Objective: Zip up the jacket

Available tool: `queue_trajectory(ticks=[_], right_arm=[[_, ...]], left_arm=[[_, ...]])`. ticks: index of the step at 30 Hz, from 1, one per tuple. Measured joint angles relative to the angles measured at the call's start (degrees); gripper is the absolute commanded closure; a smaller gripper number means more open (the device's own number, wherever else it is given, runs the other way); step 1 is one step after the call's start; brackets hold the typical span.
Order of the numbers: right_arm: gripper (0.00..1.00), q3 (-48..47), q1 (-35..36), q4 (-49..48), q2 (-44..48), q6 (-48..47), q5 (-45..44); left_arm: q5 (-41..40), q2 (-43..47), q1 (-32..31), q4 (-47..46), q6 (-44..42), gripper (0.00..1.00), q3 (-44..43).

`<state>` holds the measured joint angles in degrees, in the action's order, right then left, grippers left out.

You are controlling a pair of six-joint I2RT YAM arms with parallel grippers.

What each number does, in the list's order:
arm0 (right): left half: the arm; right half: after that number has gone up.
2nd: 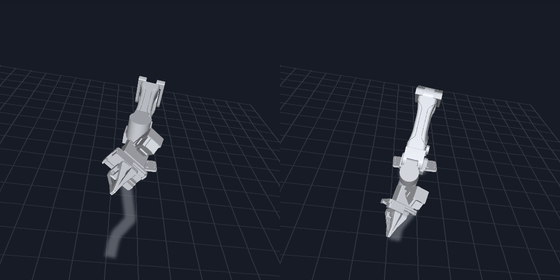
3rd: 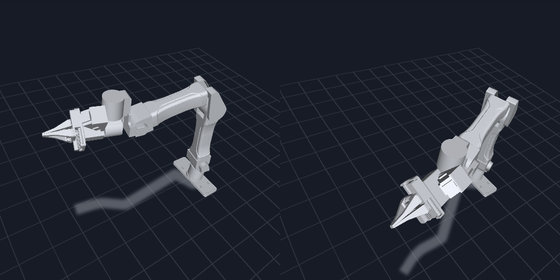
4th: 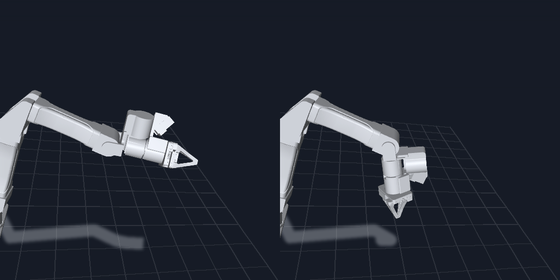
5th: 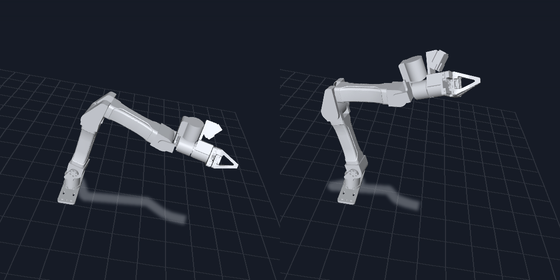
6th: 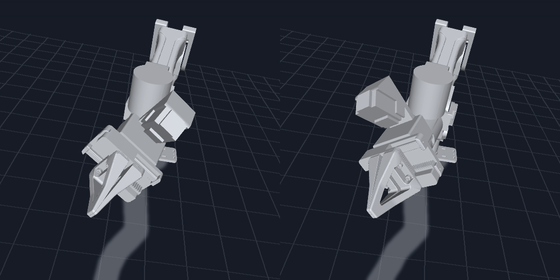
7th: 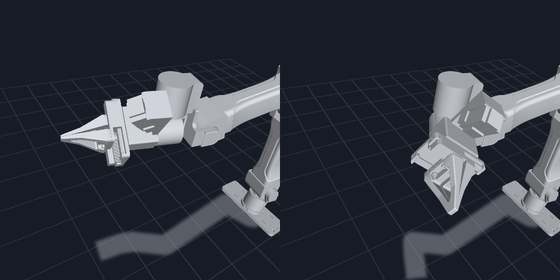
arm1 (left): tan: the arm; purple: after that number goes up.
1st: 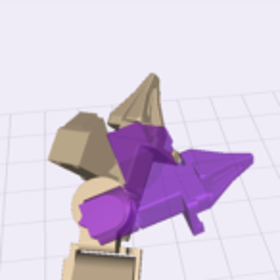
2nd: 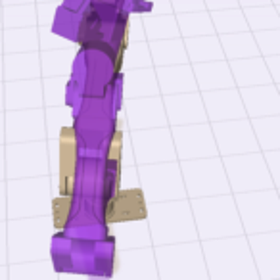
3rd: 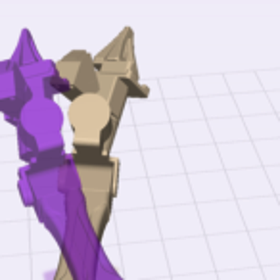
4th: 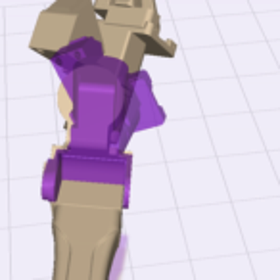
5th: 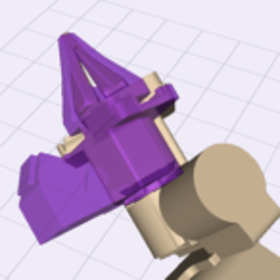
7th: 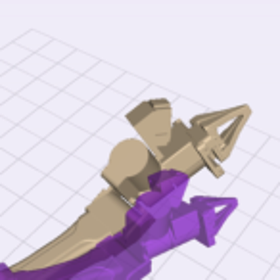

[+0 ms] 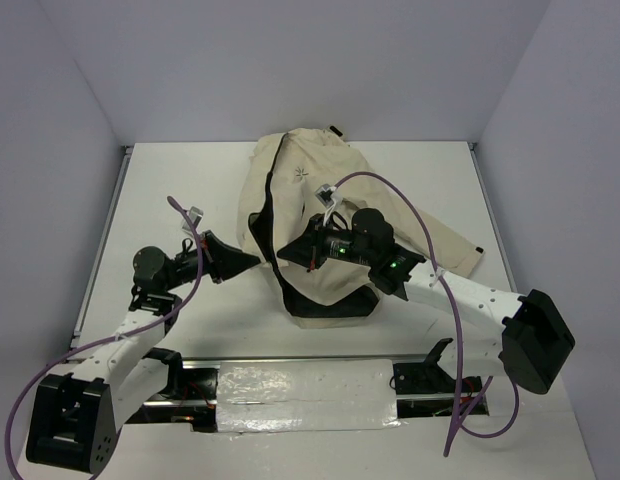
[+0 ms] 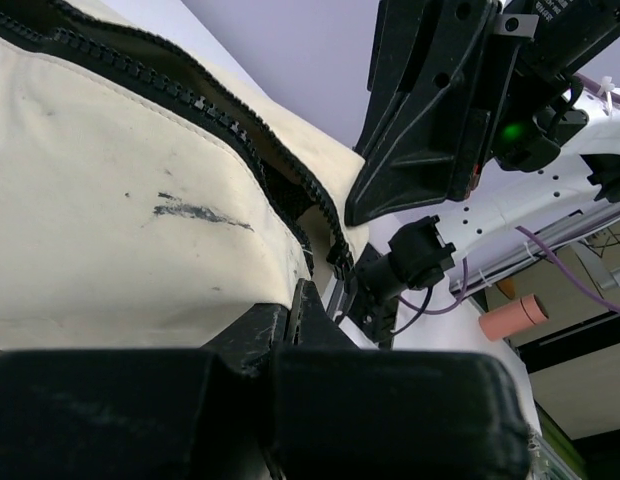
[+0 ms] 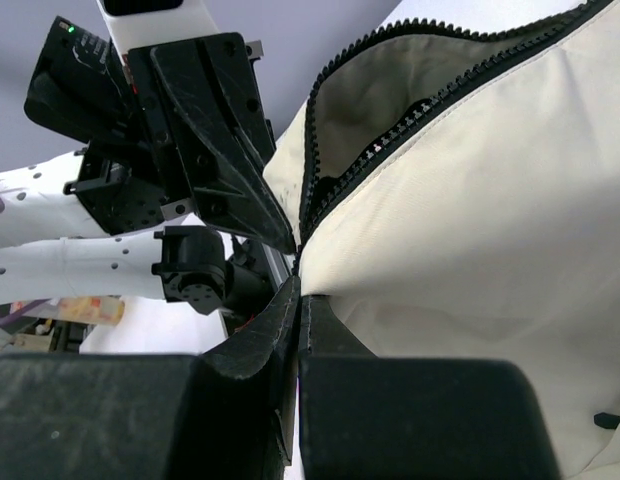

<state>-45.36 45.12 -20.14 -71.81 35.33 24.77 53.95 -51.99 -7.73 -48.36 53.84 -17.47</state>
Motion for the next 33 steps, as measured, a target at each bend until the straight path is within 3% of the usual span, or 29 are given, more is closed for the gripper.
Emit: queue_trajectory(ticks=[33], right_arm=[[1.00, 0.83, 0.02, -0.85, 0.00, 0.22, 0.55]], left_arm=[[-0.28, 0.13, -1.95, -2.99, 1.99, 1.00, 0.72]])
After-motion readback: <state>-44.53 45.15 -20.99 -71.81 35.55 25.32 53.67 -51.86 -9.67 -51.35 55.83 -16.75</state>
